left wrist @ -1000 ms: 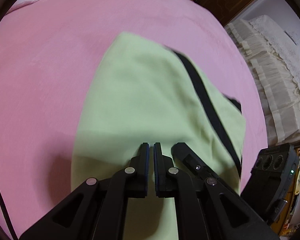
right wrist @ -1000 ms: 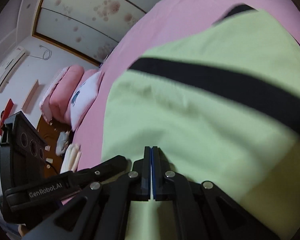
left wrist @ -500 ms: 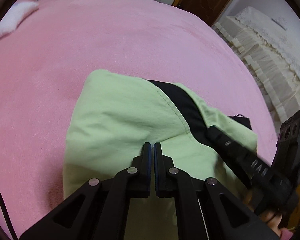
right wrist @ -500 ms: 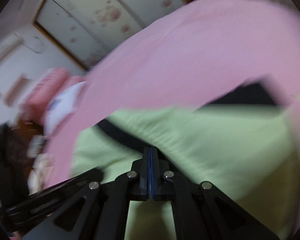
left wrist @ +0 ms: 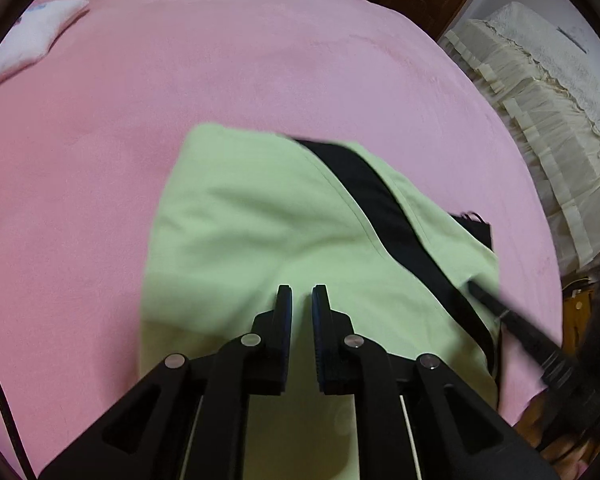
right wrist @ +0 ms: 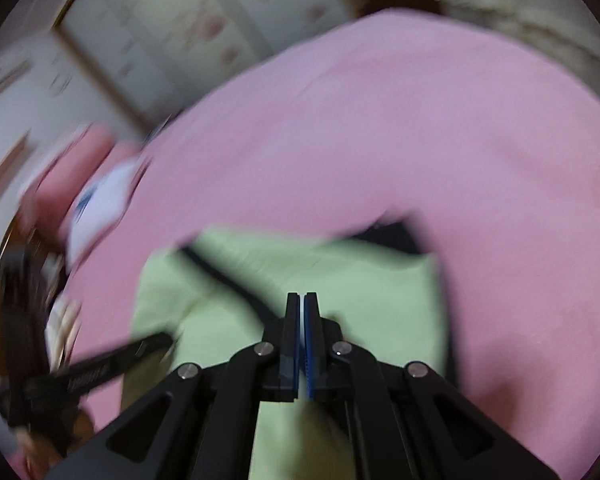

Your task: Fold large clothes

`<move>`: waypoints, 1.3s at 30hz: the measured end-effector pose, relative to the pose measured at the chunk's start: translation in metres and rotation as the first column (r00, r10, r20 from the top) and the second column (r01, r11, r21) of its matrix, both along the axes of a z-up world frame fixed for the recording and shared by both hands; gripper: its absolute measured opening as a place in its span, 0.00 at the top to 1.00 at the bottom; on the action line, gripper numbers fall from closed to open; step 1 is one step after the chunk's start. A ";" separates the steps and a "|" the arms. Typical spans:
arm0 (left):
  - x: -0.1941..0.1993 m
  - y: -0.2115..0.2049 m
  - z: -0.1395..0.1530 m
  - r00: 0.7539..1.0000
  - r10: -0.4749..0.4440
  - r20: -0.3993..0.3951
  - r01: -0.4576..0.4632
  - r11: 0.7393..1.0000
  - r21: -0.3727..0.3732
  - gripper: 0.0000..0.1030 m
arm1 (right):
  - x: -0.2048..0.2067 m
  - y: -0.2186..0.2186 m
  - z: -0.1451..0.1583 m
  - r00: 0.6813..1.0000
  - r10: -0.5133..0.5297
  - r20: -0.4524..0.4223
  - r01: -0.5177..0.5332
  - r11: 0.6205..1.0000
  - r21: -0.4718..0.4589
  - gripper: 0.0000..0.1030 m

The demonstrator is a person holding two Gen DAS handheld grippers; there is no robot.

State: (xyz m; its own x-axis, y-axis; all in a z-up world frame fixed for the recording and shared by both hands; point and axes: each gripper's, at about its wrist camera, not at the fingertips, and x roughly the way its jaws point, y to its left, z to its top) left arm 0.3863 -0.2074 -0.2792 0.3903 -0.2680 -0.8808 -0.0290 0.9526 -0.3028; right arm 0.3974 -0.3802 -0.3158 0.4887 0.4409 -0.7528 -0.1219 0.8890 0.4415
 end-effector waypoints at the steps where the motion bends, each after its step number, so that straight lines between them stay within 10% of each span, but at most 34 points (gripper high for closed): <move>1: -0.004 -0.001 -0.001 1.000 0.007 -0.008 -0.007 1.000 0.002 0.93 | -0.004 0.010 -0.005 0.999 0.029 -0.029 -0.030 0.999 -0.030 0.99; 15: -0.068 0.000 0.022 1.000 0.012 -0.029 -0.009 0.995 0.104 0.93 | -0.079 -0.049 -0.001 0.996 -0.086 -0.003 0.082 0.954 -0.289 1.00; 21: -0.104 -0.006 0.028 0.998 0.012 -0.067 -0.005 0.994 0.113 0.92 | -0.106 -0.046 0.025 0.998 0.045 0.032 -0.044 0.999 -0.013 0.99; 25: -0.126 -0.007 0.024 0.998 -0.005 -0.067 0.014 0.991 0.137 0.92 | -0.122 -0.031 0.003 0.995 0.096 -0.032 -0.100 0.983 -0.155 1.00; 29: -0.146 0.004 0.025 0.996 -0.012 -0.084 0.022 0.992 0.125 0.92 | -0.140 -0.068 -0.010 0.999 -0.018 -0.042 0.009 0.982 -0.190 1.00; 31: -0.151 0.003 0.026 0.996 -0.013 -0.092 0.026 0.989 0.144 0.92 | -0.143 -0.075 -0.005 0.993 -0.115 -0.041 0.093 0.931 -0.352 1.00; 35: -0.170 0.002 0.031 0.995 -0.002 -0.104 0.022 0.981 0.192 0.91 | -0.156 -0.099 0.005 0.980 -0.175 -0.100 0.152 0.967 -0.205 1.00; 39: -0.193 0.010 0.038 0.992 0.028 -0.125 -0.004 0.982 0.190 0.84 | -0.179 -0.095 0.018 0.982 -0.142 -0.124 0.108 0.963 -0.249 1.00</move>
State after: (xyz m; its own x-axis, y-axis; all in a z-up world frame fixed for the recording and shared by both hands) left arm 0.1937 -0.1976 -0.2416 0.2754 -0.0866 -0.9574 -0.0710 0.9914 -0.1101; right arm 0.2189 -0.4753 -0.2979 0.4109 0.1812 -0.8935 0.0444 0.9749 0.2181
